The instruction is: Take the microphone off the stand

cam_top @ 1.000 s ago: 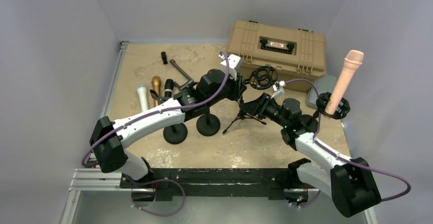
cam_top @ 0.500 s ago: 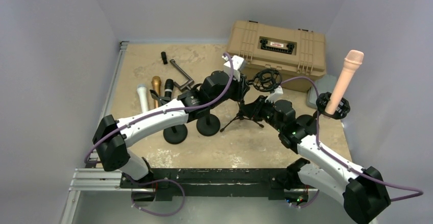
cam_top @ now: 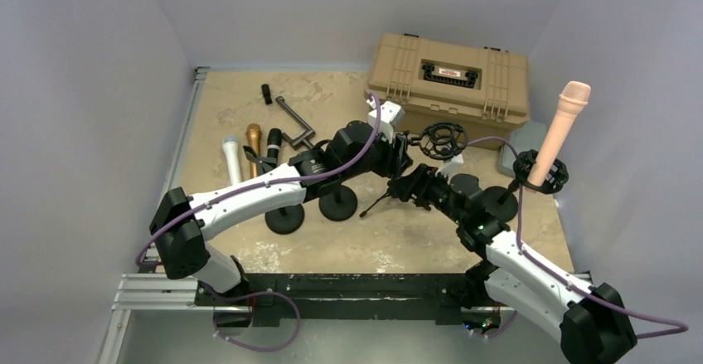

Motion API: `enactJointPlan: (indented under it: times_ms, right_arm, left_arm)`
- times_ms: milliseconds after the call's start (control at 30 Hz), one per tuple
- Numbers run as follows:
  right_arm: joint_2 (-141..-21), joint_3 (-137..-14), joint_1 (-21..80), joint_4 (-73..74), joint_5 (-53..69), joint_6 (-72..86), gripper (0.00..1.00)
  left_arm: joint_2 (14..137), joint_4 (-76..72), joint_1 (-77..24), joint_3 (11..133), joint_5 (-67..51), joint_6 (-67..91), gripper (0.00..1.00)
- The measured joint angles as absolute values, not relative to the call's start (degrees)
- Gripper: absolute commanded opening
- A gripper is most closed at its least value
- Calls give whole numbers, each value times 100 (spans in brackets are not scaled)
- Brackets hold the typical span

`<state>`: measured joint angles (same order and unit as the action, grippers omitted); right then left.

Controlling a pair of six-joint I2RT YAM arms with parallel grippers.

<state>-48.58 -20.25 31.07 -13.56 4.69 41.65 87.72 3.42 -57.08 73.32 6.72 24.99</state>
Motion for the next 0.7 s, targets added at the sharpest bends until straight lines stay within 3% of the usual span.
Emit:
enactJointPlan:
  times_ms: [167, 367, 467, 700]
  right_arm:
    - [-4447, -1505, 2617, -1763, 1210, 4665, 68]
    - [-4324, -1251, 2093, -2169, 1922, 5151, 68]
    - [-4383, -1251, 2093, -2351, 2115, 5277, 67]
    - [-4504, -1251, 2093, -2534, 2265, 5411, 68]
  left_arm:
    - [8670, 1007, -5793, 7293, 115, 2740, 71]
    - [8252, 1503, -5780, 7343, -163, 2834, 74]
    - [7979, 1568, -5655, 7360, -272, 3041, 87]
    - [7841, 1476, -4971, 7513, -604, 3771, 88]
